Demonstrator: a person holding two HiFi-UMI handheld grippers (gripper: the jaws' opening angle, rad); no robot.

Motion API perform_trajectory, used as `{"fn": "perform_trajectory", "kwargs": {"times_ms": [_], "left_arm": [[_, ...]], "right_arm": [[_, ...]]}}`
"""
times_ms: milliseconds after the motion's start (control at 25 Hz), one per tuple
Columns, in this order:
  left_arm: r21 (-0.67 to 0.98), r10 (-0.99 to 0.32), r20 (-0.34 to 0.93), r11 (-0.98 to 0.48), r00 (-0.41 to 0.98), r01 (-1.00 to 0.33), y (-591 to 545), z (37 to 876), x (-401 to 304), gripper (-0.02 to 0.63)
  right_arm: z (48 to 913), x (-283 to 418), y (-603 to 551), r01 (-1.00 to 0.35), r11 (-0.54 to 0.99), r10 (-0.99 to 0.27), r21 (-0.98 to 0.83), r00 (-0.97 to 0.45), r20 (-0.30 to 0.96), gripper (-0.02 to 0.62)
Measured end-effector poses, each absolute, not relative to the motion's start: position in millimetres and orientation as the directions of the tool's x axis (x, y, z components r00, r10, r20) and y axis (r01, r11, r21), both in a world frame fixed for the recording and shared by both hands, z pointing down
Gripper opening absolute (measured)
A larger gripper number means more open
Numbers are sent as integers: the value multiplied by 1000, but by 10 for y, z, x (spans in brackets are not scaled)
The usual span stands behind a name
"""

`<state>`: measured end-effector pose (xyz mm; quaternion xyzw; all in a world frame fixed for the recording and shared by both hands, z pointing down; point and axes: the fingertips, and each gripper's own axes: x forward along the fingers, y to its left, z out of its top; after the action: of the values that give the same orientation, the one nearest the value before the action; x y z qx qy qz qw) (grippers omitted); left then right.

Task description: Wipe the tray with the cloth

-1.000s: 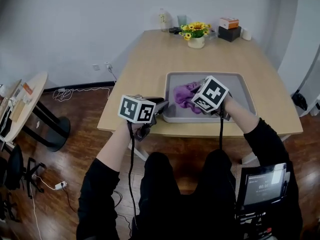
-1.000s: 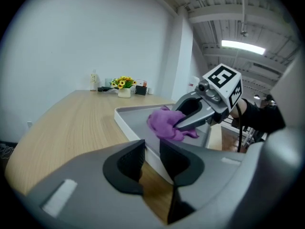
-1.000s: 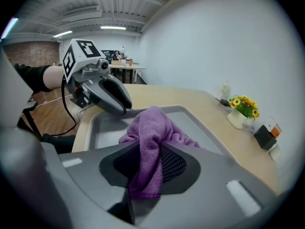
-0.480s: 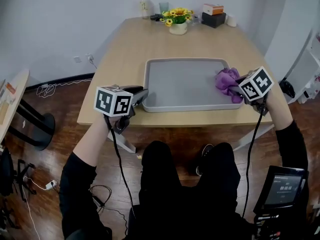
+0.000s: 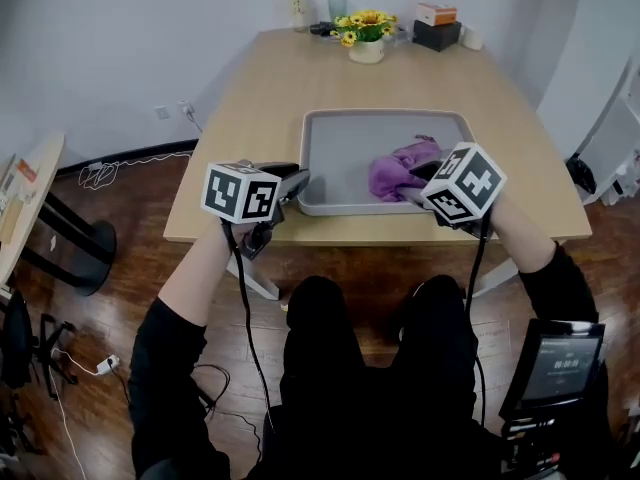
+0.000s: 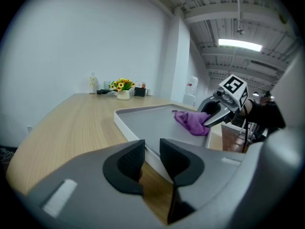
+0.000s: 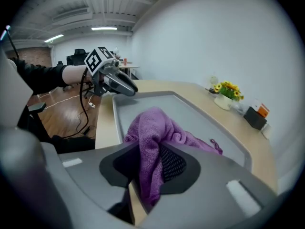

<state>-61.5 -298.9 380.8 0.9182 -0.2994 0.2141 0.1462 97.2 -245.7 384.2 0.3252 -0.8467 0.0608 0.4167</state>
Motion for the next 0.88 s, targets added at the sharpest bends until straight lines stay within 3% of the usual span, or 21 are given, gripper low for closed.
{"fn": "perform_trajectory", "kwargs": {"times_ms": [120,240,480,600,880], "left_arm": [[142,-479,487,-781,730,-608,-3053,3835,-718,81],[139,-508,478,-762,717,-633,-3014,3808,-744,81],[131,-514,469,-764,719,-631,-2926,3780,-577,77],[123,-523,466,-760,714,-638,-2900,3792,-565,78],[108,-518,461,-773,720,-625,-2881,3785,-615,78]], "right_arm": [[3798,269,-2691,-532,825,-498,192,-523,692,100],[3852,-272,-2622,-445,887,-391,126,-575,719,100],[3875,-444,-2531,-403,905,-357,134,-551,755,100],[3908,-192,-2471,-406,906,-342,116,-544,766,100],[3862,1288,-2344,-524,846,-382,99,-464,799,100]]}}
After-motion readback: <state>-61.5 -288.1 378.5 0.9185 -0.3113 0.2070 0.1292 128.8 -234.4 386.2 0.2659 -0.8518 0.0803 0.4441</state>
